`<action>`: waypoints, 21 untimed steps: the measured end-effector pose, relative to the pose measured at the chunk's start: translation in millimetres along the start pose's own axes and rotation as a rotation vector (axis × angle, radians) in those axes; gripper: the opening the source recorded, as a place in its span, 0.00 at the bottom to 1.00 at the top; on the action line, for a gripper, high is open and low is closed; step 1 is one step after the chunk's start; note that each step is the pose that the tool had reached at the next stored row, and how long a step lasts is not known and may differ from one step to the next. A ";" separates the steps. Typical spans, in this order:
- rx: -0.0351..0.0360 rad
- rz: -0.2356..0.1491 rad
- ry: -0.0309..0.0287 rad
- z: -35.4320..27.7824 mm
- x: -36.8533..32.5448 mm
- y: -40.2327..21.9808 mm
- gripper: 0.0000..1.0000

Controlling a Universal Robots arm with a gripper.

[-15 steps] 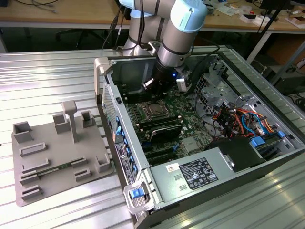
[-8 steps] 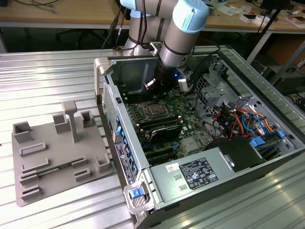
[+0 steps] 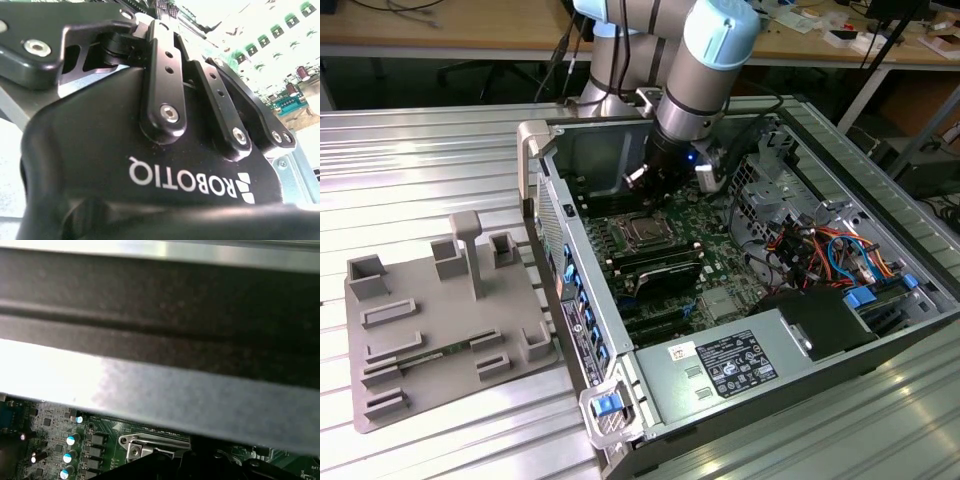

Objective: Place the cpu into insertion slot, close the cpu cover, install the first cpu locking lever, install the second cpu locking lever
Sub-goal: 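Install the first cpu locking lever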

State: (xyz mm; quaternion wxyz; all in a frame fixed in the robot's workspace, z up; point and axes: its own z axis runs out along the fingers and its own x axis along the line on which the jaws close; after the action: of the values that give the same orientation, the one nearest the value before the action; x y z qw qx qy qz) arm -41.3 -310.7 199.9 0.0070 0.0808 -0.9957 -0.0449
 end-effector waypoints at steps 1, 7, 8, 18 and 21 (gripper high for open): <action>-0.0032 0.000 -0.0018 1.0 -0.3 2.2 0.11; -0.0143 0.000 -0.0054 -2.1 0.1 4.6 0.11; -0.0146 0.000 -0.0058 -4.9 0.0 4.9 0.11; -0.0162 0.001 -0.0029 -15.1 2.5 -17.2 0.11; -0.0169 0.003 0.0005 -15.8 2.4 -24.6 0.11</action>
State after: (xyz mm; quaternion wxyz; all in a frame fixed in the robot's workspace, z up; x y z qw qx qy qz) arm -39.3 -336.7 213.4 0.0080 0.0792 -0.9954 -0.0532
